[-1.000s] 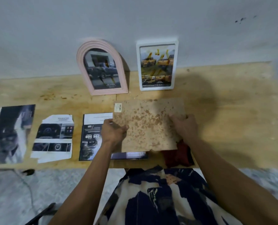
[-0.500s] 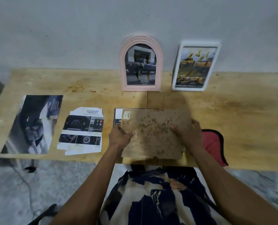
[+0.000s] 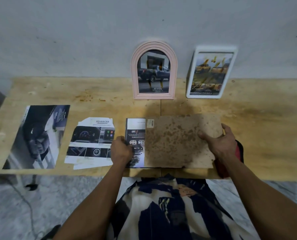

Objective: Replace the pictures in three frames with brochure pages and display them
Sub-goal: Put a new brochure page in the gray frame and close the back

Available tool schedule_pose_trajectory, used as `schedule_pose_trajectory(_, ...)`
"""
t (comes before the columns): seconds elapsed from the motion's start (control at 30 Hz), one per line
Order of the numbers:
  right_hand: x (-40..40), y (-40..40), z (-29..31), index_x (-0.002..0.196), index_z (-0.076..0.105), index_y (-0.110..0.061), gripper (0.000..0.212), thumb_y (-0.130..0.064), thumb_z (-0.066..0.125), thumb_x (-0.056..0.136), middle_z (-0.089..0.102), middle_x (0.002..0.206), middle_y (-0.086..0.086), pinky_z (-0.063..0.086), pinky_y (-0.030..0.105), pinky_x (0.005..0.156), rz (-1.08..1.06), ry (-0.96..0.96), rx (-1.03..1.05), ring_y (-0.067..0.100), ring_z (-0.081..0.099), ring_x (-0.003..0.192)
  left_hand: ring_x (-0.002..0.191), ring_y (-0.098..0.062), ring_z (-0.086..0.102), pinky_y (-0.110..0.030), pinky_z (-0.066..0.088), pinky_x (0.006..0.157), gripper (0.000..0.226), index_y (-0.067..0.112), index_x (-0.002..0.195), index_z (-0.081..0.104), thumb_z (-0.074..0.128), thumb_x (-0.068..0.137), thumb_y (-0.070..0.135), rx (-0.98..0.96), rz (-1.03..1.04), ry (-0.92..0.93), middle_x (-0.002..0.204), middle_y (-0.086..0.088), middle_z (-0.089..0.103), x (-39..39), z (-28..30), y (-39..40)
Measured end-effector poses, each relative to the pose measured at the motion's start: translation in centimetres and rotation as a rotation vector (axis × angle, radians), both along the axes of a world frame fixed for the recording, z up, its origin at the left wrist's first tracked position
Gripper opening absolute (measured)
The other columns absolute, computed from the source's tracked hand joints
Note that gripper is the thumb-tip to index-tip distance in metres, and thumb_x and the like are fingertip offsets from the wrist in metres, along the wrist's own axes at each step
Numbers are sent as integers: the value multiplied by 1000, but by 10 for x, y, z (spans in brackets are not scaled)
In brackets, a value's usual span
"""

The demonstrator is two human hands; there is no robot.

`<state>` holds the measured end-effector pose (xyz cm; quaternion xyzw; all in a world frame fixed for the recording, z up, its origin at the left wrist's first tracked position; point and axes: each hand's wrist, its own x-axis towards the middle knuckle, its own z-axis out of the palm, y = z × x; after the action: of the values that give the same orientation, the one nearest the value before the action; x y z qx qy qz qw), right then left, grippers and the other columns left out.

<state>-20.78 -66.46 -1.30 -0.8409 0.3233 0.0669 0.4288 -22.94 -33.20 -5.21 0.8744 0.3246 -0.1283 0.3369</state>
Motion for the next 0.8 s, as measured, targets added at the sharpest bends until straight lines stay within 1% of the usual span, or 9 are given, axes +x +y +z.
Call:
schedule_pose_trajectory(0.1, 3, -3, -4, 138, 41, -34, 111, -75, 82, 44, 69, 115, -1, 59, 46, 82, 3, -8, -10, 23, 68, 97, 101, -32, 66, -38, 52, 86, 33, 9, 112, 65, 79, 83, 15, -46, 56, 3, 108, -12, 71, 1, -4, 3)
schedule_pose_trajectory(0.17, 4, -4, -5, 138, 41, -35, 111, -76, 82, 45, 69, 114, -1, 59, 47, 82, 6, -12, -12, 23, 68, 96, 100, -31, 66, -36, 51, 87, 35, 9, 112, 65, 81, 82, 17, -71, 77, 2, 108, -12, 72, 1, -6, 4)
schedule_pose_trajectory(0.27, 3, -4, -7, 139, 41, -34, 109, -73, 83, 47, 69, 116, 0, 59, 46, 82, 9, -8, -14, 24, 68, 97, 90, -25, 64, -33, 50, 85, 33, 9, 110, 66, 81, 82, 17, -88, 112, 0, 104, -11, 73, 1, -8, 6)
schedule_pose_trajectory(0.37, 1, -5, -12, 140, 40, -32, 106, -68, 85, 51, 68, 117, 0, 58, 46, 82, 10, 14, -1, 25, 67, 98, 86, -25, 67, -34, 54, 83, 30, 11, 107, 67, 81, 82, 17, -98, 142, -3, 97, -9, 73, 0, -10, 6)
schedule_pose_trajectory(0.5, 4, 4, -18, 143, 37, -30, 102, -64, 83, 58, 66, 120, 3, 58, 45, 81, 44, 52, -61, 28, 65, 100, 81, -23, 61, -29, 48, 77, 21, 13, 100, 68, 80, 83, 15, -87, 156, -11, 87, -4, 67, 0, -8, 4)
schedule_pose_trajectory(0.57, 6, 13, -22, 144, 37, -25, 97, -57, 83, 65, 63, 125, 5, 55, 41, 80, 72, 56, -96, 29, 63, 105, 82, -23, 62, -30, 49, 78, 22, 12, 102, 69, 80, 83, 15, -82, 167, -4, 87, -4, 66, 0, -9, 3)
schedule_pose_trajectory(0.67, 6, 24, -26, 143, 36, -22, 86, -49, 80, 73, 61, 125, 7, 44, 35, 73, 116, 54, -126, 32, 61, 104, 78, -22, 67, -28, 53, 74, 21, 9, 103, 73, 79, 83, 11, -111, 215, 0, 90, -6, 72, 0, -7, 2)
schedule_pose_trajectory(0.73, 6, 27, -28, 144, 34, -22, 86, -48, 78, 75, 60, 126, 10, 42, 36, 73, 125, 69, -113, 35, 60, 106, 74, -21, 70, -28, 56, 72, 15, 9, 98, 75, 78, 83, 7, -133, 239, 0, 88, -6, 74, 0, -5, 2)
schedule_pose_trajectory(0.8, 8, 28, -28, 146, 31, -22, 89, -49, 77, 75, 57, 130, 11, 43, 40, 77, 130, 93, -109, 37, 57, 111, 72, -22, 72, -32, 60, 74, 18, 11, 99, 76, 80, 82, 8, -136, 260, 13, 85, -5, 74, 0, -5, 3)
